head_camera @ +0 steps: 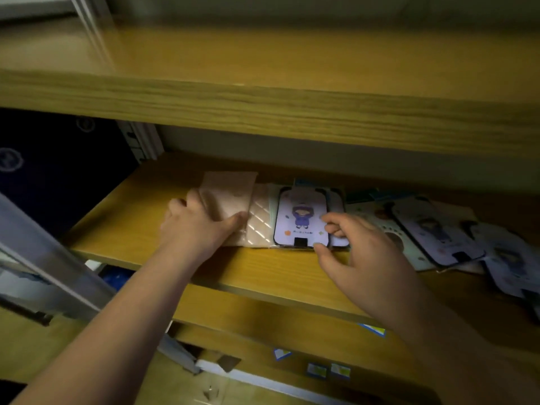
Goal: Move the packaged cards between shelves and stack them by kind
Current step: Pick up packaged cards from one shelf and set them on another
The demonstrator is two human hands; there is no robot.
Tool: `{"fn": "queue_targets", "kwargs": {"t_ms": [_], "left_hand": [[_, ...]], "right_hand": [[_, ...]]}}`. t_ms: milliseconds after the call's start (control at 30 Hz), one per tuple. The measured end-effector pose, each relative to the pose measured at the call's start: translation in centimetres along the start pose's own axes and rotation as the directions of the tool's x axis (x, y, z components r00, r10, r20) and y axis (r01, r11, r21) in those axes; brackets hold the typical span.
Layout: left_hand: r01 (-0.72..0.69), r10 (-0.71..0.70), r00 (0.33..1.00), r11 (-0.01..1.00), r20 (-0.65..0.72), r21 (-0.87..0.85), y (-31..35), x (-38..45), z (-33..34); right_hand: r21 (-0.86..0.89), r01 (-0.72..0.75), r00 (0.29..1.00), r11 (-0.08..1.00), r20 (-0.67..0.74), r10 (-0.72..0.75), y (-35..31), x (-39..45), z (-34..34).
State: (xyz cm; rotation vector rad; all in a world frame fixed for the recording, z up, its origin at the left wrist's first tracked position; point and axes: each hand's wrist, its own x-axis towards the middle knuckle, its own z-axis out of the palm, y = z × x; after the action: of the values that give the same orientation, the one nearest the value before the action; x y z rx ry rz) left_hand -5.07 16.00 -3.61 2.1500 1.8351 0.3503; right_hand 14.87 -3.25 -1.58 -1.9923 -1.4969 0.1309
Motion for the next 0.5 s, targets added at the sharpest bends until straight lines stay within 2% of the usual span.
{"fn": "queue_targets", "kwargs": {"t_ms": [167, 300, 400, 500], "left_hand": [[0.004, 0.008, 0.999, 0.959, 0.042, -0.283, -1.6, 1.4, -1.3], [-0.066, 0.068, 0.998, 0.889, -0.012, -0.454, -2.6, 1.5, -1.8], [-0.018, 0.089, 0.994, 0.688, 0.06, -0.726, -2.7, 0.2, -2.4], [0.016, 0.168, 0.979, 0.503, 0.115, -0.864, -2.1, -1.7, -2.9]], "right_hand": [[-0.13, -0.077, 0.996, 0.988, -0.045, 0.072, -0.1, 0.3, 0.5], [-0.26, -0.132, 0.991, 0.956, -0.059, 0.12, 0.4, 1.3, 0.7], [-0.264, -0.195, 0.98, 0.945, -0.076, 0.181, 0.2, 2.6, 1.1], [-0.365, -0.211, 0.977, 0.907, -0.064, 0.201, -0.1, 3.8, 1.9]]}}
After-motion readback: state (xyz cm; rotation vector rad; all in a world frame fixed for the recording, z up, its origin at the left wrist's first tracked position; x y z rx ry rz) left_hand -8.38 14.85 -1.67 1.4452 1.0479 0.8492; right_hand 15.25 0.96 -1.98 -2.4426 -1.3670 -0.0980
